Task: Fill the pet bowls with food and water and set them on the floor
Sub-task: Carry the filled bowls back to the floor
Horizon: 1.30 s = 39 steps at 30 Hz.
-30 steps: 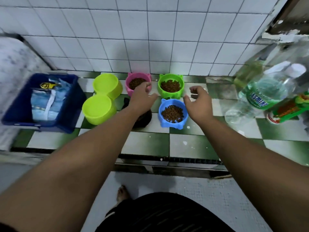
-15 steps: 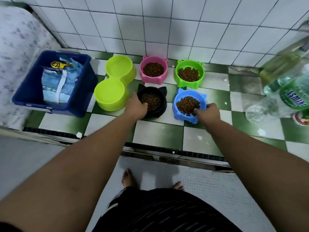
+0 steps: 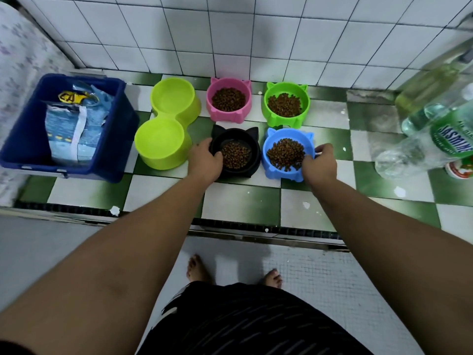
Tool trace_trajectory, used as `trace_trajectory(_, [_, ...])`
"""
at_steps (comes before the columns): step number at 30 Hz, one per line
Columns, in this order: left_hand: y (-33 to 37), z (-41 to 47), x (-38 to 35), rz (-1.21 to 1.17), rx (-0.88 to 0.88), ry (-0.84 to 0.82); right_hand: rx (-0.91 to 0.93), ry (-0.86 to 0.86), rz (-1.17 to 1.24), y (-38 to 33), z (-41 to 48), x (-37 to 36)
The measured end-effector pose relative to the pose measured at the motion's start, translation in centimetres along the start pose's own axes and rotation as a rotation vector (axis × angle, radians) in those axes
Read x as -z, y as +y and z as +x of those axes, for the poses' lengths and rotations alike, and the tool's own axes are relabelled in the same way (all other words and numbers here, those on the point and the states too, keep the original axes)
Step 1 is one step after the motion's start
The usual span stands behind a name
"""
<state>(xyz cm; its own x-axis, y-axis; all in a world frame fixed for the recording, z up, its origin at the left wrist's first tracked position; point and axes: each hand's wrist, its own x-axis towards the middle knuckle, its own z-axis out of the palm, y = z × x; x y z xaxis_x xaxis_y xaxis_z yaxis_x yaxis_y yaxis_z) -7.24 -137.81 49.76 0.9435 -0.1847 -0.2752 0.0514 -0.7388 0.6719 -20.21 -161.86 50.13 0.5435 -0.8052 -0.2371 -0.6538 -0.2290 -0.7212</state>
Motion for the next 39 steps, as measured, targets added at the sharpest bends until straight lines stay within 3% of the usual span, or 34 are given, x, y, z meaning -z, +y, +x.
trace_trajectory(7, [-0.4, -0.6, -0.2, -0.163, -0.076, -0.072, -0.002, -0.077, 0.083, 0.4, -0.2, 1.0])
trace_trajectory(12, [-0.2, -0.7, 0.5, -0.265, 0.001, -0.114, -0.051, -0.17, 0.209, 1.1, -0.2, 1.6])
trace_trajectory(25, [1.2, -5.3, 2.2, -0.267, 0.001, 0.111, 0.019, -0.288, 0.264, 0.4, -1.0, 3.8])
trace_trajectory(39, [-2.2, -11.8, 5.6, -0.334, 0.003, 0.152, 0.072, -0.299, 0.319, -1.5, -7.7, 6.3])
